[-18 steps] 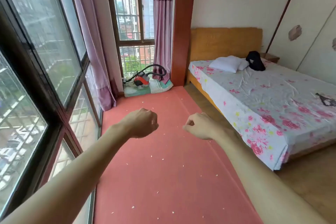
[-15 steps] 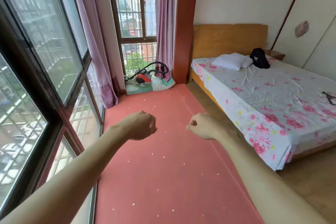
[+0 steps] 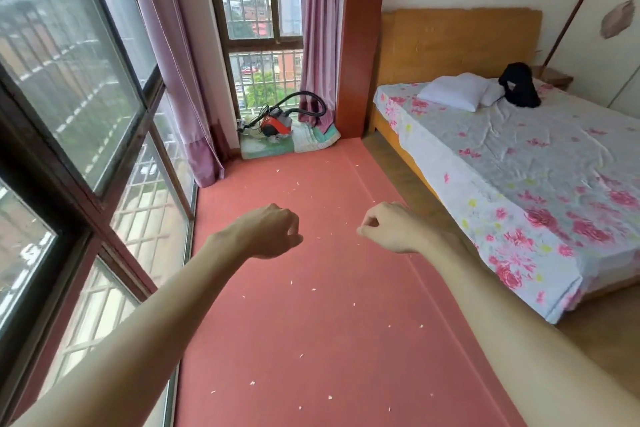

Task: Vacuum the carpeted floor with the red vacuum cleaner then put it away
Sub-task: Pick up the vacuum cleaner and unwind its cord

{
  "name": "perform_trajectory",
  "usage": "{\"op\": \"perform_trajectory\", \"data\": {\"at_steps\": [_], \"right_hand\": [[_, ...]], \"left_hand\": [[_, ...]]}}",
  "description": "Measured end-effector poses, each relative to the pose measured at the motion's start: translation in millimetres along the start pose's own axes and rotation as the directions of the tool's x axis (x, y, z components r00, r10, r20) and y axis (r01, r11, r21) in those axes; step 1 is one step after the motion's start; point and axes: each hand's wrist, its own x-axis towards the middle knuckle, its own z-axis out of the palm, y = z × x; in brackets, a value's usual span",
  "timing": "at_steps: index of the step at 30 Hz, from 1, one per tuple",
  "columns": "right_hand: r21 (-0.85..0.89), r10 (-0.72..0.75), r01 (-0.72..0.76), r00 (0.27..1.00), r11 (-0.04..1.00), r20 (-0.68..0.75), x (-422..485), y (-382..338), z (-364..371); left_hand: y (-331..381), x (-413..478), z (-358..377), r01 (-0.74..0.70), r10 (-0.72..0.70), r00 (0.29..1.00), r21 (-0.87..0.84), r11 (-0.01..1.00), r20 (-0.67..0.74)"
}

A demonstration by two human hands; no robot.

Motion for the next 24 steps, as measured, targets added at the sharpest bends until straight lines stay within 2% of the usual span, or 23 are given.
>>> {"op": "perform_trajectory", "data": {"at_steps": [14,24], "right_hand": [[0.034,0.119,-0.119,0.993,0.992,-0.007,154.0,38.5,-31.4],[0.054,0.010,-0.012,0.999,0.998,0.044,279.1,65.4,-52.8]], "left_hand": [[-54.7,172.6,-14.6,-0.055,0.058,0.997,-0.054,0.997,0.054],[-69.7,288.6,-29.7,-0.025,0.031,0.996,-0.073,0.997,0.087]]}}
